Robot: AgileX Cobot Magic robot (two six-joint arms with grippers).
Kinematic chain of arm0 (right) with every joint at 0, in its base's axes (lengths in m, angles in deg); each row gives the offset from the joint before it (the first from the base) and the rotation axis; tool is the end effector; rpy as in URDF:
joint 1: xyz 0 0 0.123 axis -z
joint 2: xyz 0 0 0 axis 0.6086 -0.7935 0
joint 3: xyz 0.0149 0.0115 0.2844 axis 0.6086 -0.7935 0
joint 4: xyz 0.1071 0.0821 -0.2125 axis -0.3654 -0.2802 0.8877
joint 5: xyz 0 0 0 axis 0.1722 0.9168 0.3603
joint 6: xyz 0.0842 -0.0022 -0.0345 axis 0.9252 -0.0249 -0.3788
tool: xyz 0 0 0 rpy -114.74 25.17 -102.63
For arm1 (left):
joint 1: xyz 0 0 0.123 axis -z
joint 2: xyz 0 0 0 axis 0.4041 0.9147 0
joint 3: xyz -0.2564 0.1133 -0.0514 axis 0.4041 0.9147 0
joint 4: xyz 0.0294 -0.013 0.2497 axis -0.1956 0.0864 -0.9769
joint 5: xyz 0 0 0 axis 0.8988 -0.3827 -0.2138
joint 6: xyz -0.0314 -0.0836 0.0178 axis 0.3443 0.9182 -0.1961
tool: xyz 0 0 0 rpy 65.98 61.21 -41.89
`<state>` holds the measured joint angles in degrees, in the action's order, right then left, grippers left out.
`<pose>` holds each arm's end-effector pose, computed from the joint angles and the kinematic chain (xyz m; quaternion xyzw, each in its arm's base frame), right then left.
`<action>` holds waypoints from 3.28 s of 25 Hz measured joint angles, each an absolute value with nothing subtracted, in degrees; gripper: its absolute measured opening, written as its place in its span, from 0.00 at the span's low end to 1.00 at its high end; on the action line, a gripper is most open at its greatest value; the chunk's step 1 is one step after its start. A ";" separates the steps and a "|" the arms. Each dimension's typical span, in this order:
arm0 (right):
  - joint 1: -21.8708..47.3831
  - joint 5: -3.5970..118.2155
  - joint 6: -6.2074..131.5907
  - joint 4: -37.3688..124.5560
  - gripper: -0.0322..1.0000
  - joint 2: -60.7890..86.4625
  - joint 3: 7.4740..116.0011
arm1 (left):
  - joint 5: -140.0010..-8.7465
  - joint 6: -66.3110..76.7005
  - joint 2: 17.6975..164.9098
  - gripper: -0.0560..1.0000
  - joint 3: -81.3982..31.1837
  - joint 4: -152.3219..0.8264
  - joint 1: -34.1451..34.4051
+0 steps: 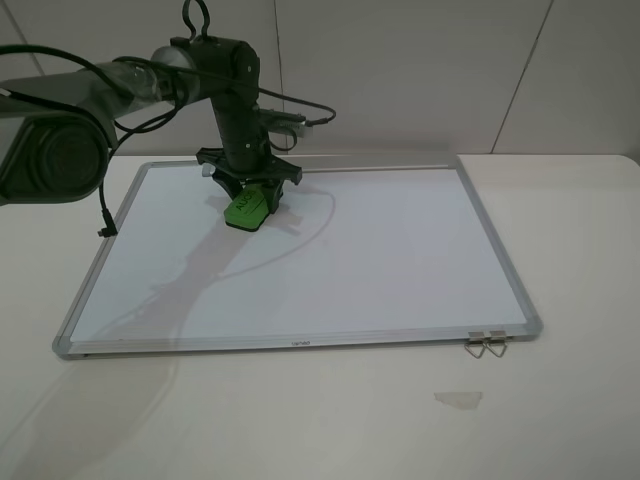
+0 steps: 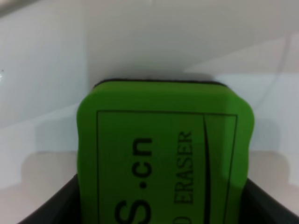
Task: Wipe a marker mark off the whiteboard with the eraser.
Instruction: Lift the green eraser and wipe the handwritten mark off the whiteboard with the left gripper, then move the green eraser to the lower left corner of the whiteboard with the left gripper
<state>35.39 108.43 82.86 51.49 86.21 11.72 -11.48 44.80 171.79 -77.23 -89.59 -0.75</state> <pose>-0.0082 -0.0002 0.2851 -0.0352 0.8424 -0.0028 0.5377 0.4844 -0.2060 0.0715 0.1532 0.9867 -0.0109 0.0541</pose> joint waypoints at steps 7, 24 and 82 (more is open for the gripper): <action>35.39 108.43 82.86 51.49 0.82 86.21 11.72 | -9.77 44.80 171.90 0.61 -77.41 -90.43 -4.03; 35.39 108.43 82.86 51.49 0.82 86.21 11.72 | -9.77 44.44 171.64 0.61 -77.41 -93.16 -14.61; 35.39 108.43 82.86 51.49 0.82 86.21 11.72 | -55.47 55.05 124.91 0.68 9.41 -90.89 -19.20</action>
<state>35.39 108.43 82.86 51.49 86.21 11.72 -55.47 55.05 124.91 9.41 -90.89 -19.20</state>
